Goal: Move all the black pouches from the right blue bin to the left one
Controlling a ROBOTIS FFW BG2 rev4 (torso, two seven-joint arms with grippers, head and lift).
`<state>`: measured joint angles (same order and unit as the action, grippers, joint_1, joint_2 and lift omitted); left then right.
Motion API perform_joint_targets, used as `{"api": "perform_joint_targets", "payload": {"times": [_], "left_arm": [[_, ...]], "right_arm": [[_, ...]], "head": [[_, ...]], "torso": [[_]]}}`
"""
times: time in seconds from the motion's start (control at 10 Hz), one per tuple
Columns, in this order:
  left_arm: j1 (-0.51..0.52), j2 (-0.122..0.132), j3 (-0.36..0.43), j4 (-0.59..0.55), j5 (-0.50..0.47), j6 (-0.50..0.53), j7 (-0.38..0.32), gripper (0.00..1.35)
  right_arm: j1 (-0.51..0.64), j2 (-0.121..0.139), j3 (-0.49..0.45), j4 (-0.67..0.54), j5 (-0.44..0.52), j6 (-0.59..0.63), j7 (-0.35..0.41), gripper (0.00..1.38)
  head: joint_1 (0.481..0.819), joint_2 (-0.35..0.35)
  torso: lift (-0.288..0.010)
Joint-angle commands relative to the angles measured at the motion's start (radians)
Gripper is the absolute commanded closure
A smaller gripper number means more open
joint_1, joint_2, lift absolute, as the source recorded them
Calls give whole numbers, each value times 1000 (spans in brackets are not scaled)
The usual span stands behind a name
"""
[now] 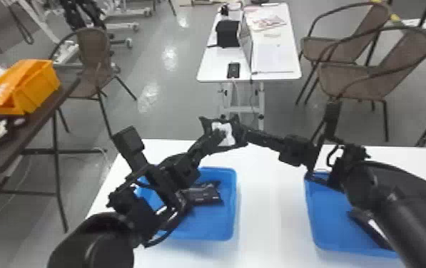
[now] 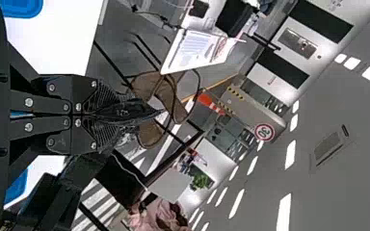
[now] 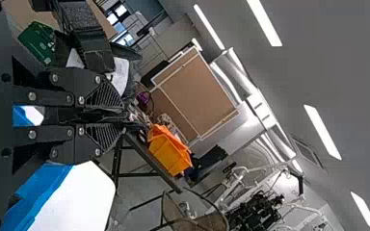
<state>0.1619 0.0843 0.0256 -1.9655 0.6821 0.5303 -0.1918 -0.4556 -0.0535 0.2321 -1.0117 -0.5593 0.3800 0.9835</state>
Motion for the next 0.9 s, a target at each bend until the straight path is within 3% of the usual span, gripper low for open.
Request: {"api": "perform_joint_targets", "payload": {"times": [0.0, 0.1, 0.3, 0.4, 0.6, 0.8], "left_arm": [[19, -15, 23, 0, -90, -56, 0, 1216], [44, -37, 60, 0, -233, -112, 3, 1216], [97, -87, 139, 25, -538, -174, 3, 1216], [116, -87, 157, 62, -622, -202, 5, 1216], [139, -87, 160, 122, -684, -158, 8, 1216], [143, -60, 117, 169, -708, -139, 5, 1216]], "right_arm": [[25, 0, -25, -16, 15, -16, -12, 130], [67, 0, -68, -68, 58, -16, -52, 24], [166, -12, -151, -174, 157, 0, -129, 150], [209, -20, -183, -205, 148, 3, -154, 156], [259, -29, -238, -225, 162, 25, -161, 157], [287, -45, -244, -235, 174, 40, -169, 159]], "head": [[695, 158], [695, 168], [695, 195], [695, 214], [695, 227], [695, 213]], "torso": [[10], [10], [10], [10], [10], [10]]}}
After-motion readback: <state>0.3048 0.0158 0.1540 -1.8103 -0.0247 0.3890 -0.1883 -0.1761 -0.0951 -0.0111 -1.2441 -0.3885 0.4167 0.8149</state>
